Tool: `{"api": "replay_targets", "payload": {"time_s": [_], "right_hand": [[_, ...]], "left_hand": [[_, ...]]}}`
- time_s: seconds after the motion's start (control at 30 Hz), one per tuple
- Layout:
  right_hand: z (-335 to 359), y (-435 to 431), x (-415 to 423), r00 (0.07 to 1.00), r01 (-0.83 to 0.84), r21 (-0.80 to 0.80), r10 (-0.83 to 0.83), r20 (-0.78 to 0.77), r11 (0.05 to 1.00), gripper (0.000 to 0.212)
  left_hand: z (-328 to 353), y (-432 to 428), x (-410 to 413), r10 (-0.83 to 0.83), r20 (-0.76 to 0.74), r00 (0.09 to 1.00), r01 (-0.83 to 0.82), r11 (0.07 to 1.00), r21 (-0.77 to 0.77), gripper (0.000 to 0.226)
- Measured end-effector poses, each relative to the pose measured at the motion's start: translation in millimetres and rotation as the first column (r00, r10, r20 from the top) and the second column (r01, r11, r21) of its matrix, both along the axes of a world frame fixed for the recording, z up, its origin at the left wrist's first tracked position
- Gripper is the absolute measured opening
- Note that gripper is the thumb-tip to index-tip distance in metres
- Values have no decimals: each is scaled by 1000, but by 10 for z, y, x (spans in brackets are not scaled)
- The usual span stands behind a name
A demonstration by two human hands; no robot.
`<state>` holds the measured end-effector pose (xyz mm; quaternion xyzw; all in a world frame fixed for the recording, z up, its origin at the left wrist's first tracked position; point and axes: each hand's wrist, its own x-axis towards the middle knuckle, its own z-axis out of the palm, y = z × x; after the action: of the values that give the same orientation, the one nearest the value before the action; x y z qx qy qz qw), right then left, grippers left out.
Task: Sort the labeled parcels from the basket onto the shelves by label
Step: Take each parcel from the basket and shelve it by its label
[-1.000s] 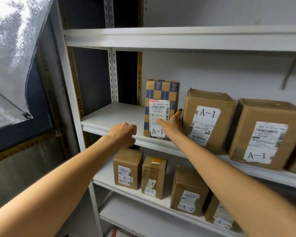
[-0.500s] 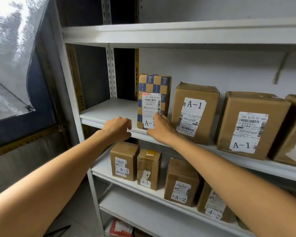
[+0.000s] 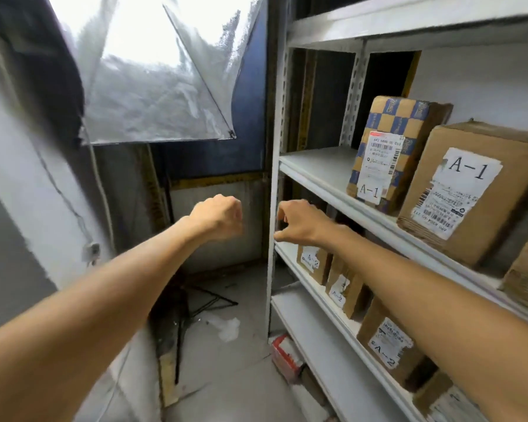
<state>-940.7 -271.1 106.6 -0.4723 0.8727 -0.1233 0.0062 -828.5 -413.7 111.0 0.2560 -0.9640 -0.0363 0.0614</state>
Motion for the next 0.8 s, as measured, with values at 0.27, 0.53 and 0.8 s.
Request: {"api": "replay_targets", "payload": {"time_s": [0.27, 0.53, 0.8], "right_hand": [[-518, -394, 1592, 853, -519, 40, 514, 86, 854, 51], [-651, -612, 3789, 476, -879, 75, 872, 110, 470, 52], [-777, -7, 5995, 17, -985, 174, 988, 155, -10, 49]], "left_hand": [[-320, 265, 2273, 419, 155, 894, -432, 900, 61, 29], [-570, 1105, 4684, 750, 233, 619, -780, 622, 70, 33], [-685, 2539, 6567, 934, 235, 271, -962, 267, 47, 29]]}}
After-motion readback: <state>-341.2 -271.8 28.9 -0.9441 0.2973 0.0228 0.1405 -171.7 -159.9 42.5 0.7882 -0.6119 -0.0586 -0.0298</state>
